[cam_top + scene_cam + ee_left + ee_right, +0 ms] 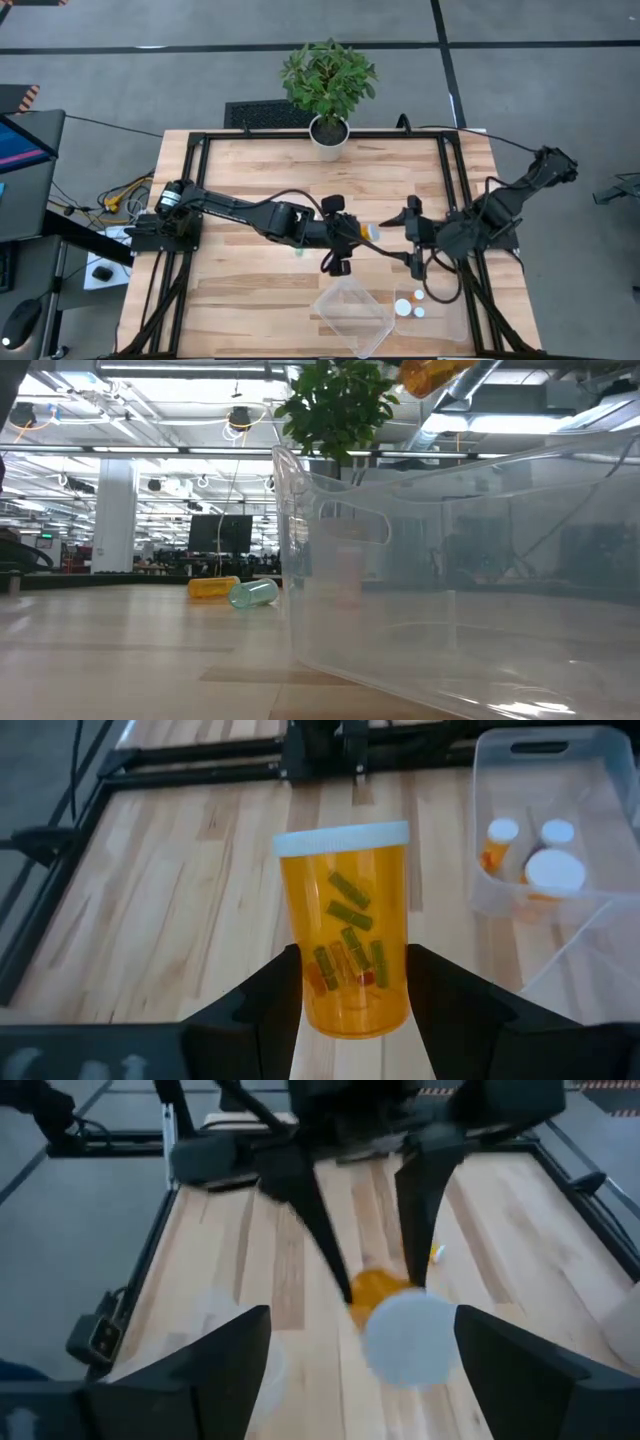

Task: Pick and place medicine bottles into bin by pill shape (circle, oval)
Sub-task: Put the big orange pill bottle into the right transparent bin

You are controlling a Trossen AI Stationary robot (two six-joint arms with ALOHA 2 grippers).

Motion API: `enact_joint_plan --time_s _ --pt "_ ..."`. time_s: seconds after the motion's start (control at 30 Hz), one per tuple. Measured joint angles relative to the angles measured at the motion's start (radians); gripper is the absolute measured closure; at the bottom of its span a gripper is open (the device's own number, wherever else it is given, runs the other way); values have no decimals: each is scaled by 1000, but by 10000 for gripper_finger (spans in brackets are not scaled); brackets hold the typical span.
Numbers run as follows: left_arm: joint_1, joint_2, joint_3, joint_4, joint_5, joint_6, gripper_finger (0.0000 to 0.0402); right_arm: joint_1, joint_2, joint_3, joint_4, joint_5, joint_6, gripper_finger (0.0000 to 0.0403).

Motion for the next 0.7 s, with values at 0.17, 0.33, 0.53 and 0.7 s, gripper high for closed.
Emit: enact_joint_plan --time_s 0.17,0.33,0.53,0.7 --pt "0 0 0 36 3 14 239 -41 3 -2 -7 -36 -32 78" --pt "0 0 0 36 6 14 239 -61 4 -2 -16 -42 -40 78" --pt "-3 -3 -1 42 6 30 239 -61 4 -2 -32 -76 -43 78" --pt "-5 -19 -2 64 7 43 239 -61 4 -2 -37 -77 -44 80"
